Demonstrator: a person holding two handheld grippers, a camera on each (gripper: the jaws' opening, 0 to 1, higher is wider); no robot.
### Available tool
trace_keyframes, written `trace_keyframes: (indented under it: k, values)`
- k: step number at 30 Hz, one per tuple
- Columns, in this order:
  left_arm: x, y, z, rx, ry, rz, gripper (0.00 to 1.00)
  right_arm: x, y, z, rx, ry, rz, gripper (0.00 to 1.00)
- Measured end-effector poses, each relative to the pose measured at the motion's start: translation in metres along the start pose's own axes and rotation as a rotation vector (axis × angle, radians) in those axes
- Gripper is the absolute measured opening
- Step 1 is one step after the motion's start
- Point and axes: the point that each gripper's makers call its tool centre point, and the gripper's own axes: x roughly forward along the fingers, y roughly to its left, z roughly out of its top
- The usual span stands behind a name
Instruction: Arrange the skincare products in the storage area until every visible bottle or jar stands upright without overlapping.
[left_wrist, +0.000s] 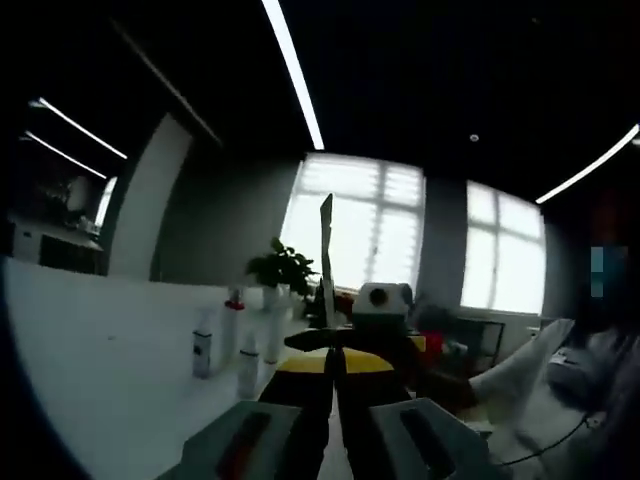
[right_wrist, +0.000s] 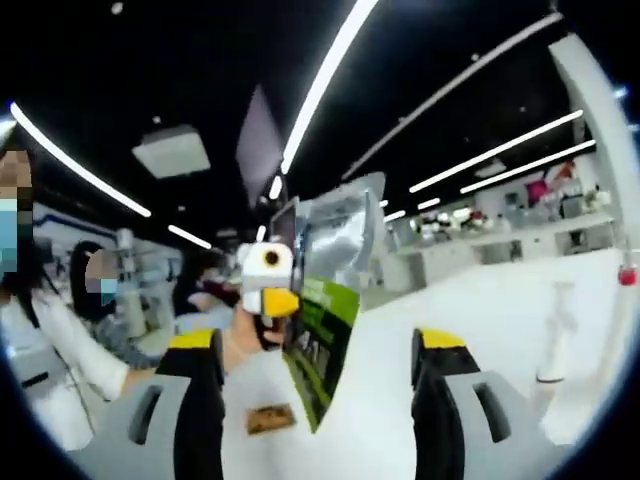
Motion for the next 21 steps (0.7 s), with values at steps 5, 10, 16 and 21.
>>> trace_keyframes:
  k: [5,10,16,21]
  values:
    - [-0.002,-0.003,0.002,0.016,-0.032,-0.032,0.00,0.001,0.000,0.005,0.008,-0.062,0.035,0.71]
    - [-0.004,-0.004,0.001,-0.015,-0.054,-0.047,0.00,-0.005,0.007,-0.007,0.005,-0.016,0.067,0.56]
    - [-0.002,-0.012,-0.009,-0.019,-0.045,-0.069,0.00,-0.007,0.026,-0.022,0.003,0.040,0.120,0.34]
    - [0.008,-0.016,-0.023,-0.017,0.002,-0.057,0.00,-0.006,0.031,-0.026,0.020,0.054,0.132,0.22]
